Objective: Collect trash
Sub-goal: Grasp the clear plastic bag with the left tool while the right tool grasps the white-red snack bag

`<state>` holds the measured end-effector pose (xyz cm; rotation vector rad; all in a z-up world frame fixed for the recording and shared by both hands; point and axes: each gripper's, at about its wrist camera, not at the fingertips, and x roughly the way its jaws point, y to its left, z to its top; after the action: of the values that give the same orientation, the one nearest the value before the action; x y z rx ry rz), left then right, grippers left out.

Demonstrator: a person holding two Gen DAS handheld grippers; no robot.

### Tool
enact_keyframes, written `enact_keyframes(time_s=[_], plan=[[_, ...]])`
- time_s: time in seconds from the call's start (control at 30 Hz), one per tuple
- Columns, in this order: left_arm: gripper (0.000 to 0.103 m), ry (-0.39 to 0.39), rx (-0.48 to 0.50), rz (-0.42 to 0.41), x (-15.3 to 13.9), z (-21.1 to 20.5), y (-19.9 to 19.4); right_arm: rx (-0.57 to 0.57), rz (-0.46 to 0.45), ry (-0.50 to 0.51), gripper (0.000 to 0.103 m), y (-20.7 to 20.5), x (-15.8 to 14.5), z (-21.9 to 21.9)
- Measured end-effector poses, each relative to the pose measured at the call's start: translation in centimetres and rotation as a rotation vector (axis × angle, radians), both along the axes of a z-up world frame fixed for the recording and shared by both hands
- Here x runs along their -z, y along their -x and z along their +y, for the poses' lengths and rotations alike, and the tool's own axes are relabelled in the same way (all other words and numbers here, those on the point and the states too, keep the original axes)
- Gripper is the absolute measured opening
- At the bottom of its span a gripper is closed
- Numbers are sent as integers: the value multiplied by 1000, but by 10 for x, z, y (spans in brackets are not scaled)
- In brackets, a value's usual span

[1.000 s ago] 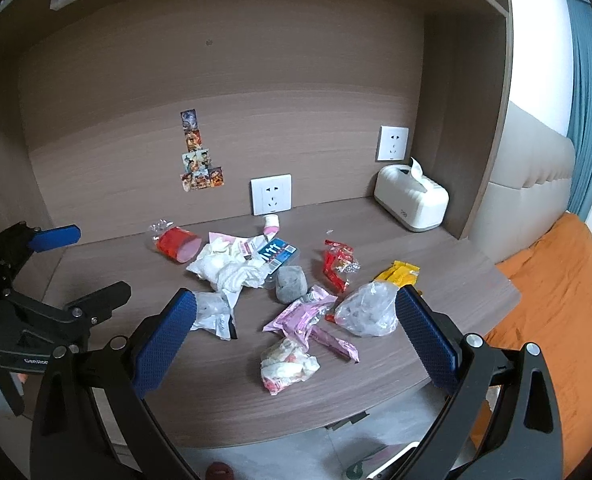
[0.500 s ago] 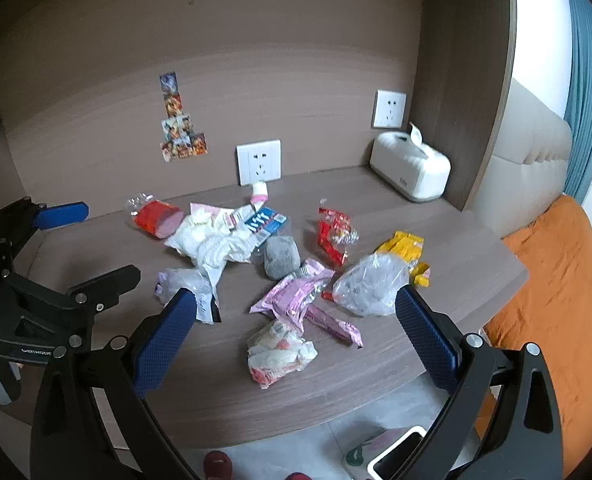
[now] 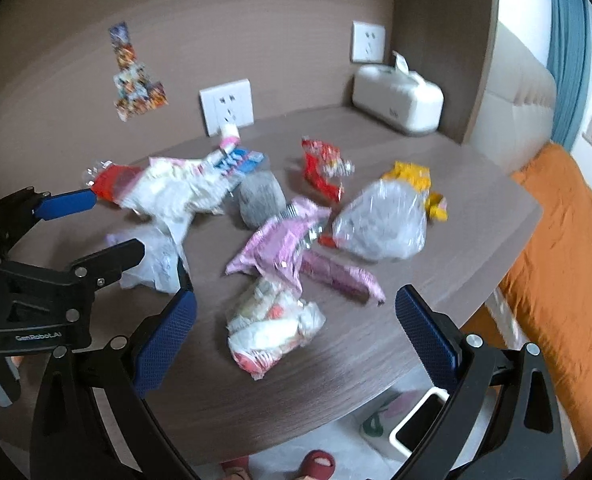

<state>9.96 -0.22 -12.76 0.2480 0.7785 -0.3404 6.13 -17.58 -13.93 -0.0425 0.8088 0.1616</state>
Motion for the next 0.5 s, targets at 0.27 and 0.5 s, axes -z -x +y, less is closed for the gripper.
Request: enact_keyframes(time_s=[0.27,0.5], plan=[[61,-5,84,84,28,-8,-14,28,75,-25,77,-8,35,6],[48,16,115,122,39,-10,-14,3,89,-37,61,-11,46,10]])
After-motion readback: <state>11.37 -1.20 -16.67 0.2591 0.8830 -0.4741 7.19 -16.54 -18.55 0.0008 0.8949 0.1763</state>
